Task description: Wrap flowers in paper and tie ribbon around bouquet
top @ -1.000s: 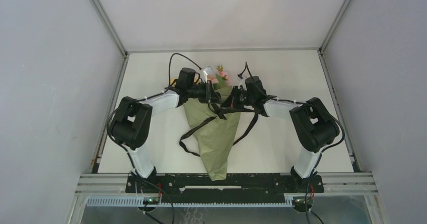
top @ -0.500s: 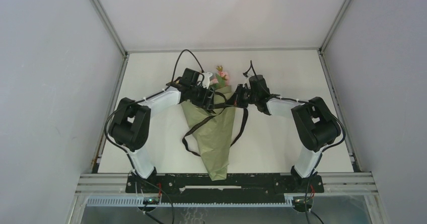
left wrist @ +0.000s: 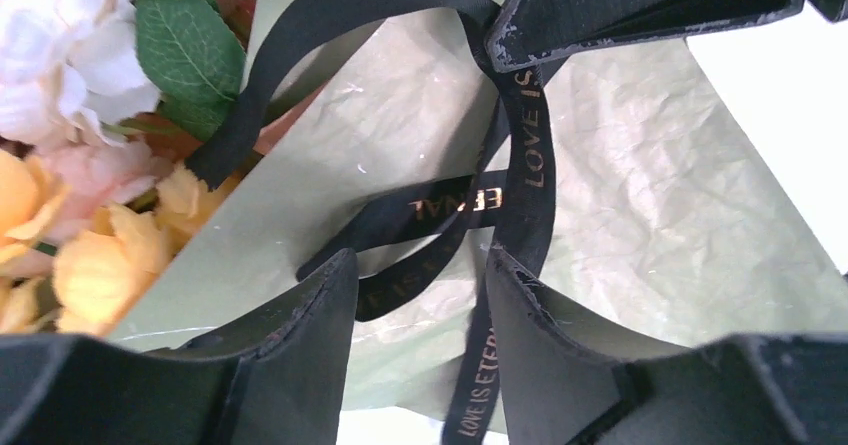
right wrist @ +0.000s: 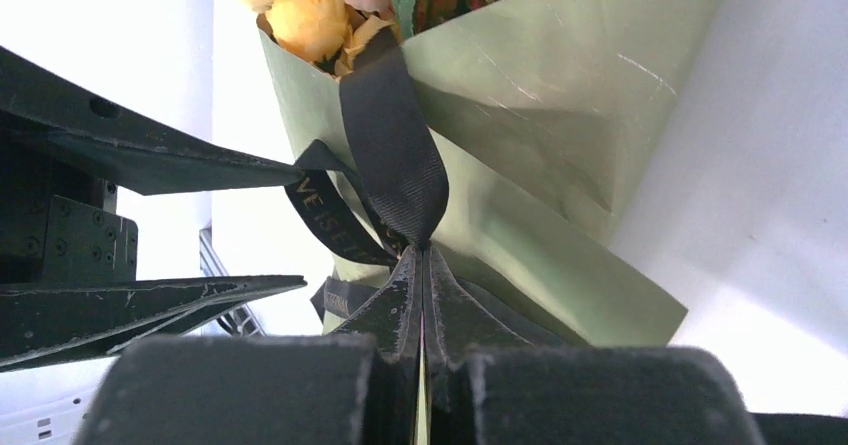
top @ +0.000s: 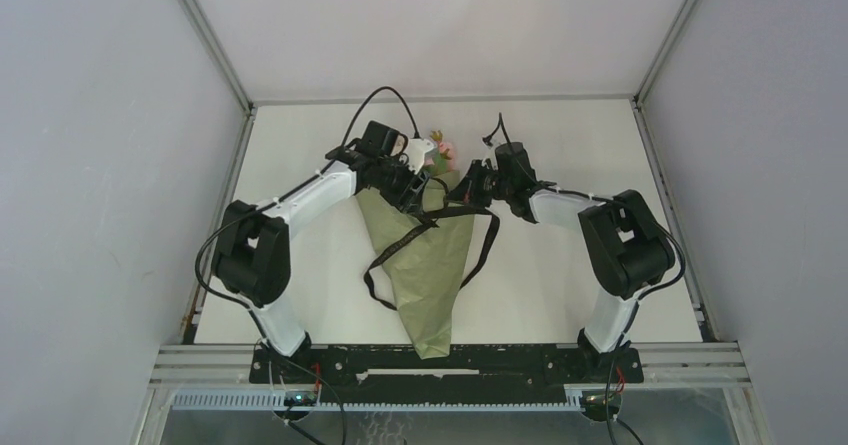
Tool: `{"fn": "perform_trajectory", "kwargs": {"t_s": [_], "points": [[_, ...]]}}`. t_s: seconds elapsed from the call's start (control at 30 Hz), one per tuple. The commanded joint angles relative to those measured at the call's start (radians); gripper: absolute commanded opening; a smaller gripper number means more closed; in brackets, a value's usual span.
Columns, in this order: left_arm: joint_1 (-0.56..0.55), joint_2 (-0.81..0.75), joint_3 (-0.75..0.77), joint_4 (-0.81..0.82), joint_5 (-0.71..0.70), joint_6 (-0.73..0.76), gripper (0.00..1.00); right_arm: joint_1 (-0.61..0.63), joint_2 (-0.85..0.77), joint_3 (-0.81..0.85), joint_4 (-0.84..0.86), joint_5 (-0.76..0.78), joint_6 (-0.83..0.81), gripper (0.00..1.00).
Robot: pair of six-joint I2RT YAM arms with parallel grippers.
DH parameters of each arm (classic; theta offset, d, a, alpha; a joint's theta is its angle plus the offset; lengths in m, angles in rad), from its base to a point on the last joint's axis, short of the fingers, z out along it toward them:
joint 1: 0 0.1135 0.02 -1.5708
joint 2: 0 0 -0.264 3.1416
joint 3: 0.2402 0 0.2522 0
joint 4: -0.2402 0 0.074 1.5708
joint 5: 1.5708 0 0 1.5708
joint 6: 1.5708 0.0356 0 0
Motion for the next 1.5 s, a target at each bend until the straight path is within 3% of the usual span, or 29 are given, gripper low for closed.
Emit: {"fn": "perform_trajectory", "kwargs": {"t_s": [0.0, 0.2, 0.7, 1.03, 1.13, 1.47], "points": [[-0.012, 0.022, 0.072, -0.037, -0.029, 0.203, 0.56, -0.007, 0.017, 0.049, 0.050, -0.021, 0.029, 0.00], [-0.082, 0.056, 0.111, -0.069, -0.083, 0.385, 0.70, -0.012, 0.051, 0.078, 0.063, -0.008, 0.057, 0.00], [-0.063, 0.097, 0.136, -0.147, -0.270, 0.479, 0.70, -0.019, 0.134, 0.135, 0.065, -0.003, 0.078, 0.00], [-0.061, 0.135, 0.166, -0.184, -0.154, 0.482, 0.29, -0.012, 0.144, 0.136, 0.044, -0.004, 0.060, 0.00], [-0.060, 0.130, 0.163, -0.184, -0.140, 0.475, 0.03, -0.015, 0.142, 0.135, 0.045, -0.005, 0.060, 0.00], [-0.078, -0.078, 0.074, -0.251, -0.026, 0.451, 0.00, -0.023, 0.157, 0.135, 0.091, -0.029, 0.088, 0.00]]}}
